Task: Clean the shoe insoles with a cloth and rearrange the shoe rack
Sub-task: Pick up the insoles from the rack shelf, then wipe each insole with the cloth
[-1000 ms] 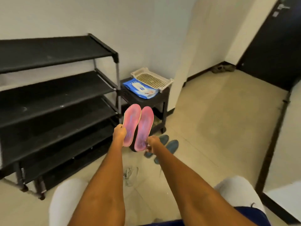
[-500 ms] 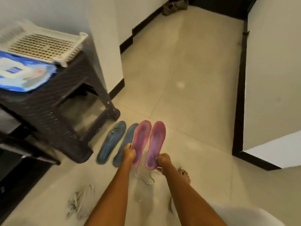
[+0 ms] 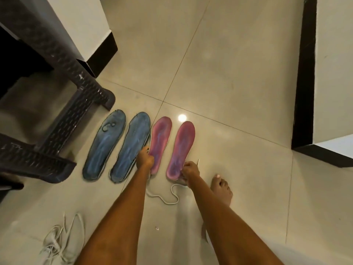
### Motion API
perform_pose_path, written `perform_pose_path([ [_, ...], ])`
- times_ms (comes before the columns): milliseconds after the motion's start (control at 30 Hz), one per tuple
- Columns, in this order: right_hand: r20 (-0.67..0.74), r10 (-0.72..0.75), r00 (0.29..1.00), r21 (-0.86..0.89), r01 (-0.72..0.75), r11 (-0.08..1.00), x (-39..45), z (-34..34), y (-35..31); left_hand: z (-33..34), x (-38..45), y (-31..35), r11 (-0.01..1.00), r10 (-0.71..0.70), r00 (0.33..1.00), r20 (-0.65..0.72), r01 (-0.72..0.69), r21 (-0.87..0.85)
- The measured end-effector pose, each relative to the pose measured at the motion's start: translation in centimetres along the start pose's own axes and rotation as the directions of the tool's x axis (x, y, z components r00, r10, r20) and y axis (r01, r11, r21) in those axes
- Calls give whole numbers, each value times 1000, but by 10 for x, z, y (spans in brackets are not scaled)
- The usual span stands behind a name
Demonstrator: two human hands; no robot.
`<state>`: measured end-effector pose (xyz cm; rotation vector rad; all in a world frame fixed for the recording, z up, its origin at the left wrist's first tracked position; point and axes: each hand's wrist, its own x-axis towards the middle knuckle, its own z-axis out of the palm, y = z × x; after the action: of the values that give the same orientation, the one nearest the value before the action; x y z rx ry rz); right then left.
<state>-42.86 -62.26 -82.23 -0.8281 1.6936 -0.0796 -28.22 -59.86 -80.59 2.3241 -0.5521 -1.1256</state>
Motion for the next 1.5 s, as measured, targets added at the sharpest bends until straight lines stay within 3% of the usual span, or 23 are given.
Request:
perform_pose_path([
  [300,-93,-56,994,-103,46,994,-40,-12,-5,-17,-28,17,994,58,998,0,-58,98],
  [400,-23,-94,995,-51,93,994,-85,-6,-21,-41,-60,28,995,96,995,12,-96,28],
  [567,135,-154,979,-16,158,987,-182,2,-55,-89,-135,42,996,-11,1000,23,13,-88],
  [733,287,-338,896,-60,369,928,-326,24,-86,-186,-237,44,955,-8,998,-55,-8,-295],
  [967,390,-455,800,-126,536,835,-461,73,-89,-314,-330,14,763,-101,979,-179,-39,-645],
  [1233,410,-592,693,-43,663,747,-559,116,-135,-425,-370,40,718,-4,958,-286,-196,-668],
  [1500,368,-690,624,-9,744,668,-557,153,-228,-469,-319,90,694,74,916,-394,-331,-640],
])
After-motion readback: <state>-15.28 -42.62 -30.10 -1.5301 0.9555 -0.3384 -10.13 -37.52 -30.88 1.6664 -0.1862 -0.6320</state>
